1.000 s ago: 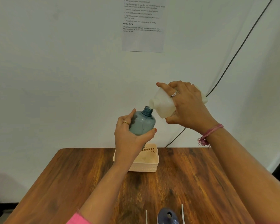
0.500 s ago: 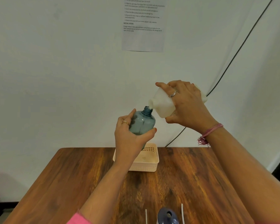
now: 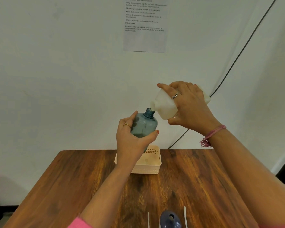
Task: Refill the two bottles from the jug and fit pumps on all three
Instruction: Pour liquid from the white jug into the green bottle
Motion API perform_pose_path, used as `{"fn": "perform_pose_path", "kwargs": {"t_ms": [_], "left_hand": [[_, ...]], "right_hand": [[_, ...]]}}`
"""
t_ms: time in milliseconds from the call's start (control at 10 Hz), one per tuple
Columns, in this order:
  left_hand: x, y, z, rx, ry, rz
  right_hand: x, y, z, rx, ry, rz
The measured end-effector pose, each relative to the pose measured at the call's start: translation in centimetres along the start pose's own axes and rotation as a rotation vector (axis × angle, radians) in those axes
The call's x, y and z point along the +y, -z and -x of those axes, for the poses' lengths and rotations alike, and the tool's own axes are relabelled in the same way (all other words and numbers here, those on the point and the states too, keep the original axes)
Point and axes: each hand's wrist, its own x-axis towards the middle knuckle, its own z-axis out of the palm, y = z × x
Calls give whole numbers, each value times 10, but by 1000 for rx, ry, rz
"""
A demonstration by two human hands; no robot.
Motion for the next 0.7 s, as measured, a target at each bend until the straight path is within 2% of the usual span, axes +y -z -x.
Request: {"fn": "perform_pose_path", "kwargs": {"t_ms": [700], "left_hand": [[0,-2,-1,-10,25,30]], "right_hand": [[0,1,0,-6,4,19]]}}
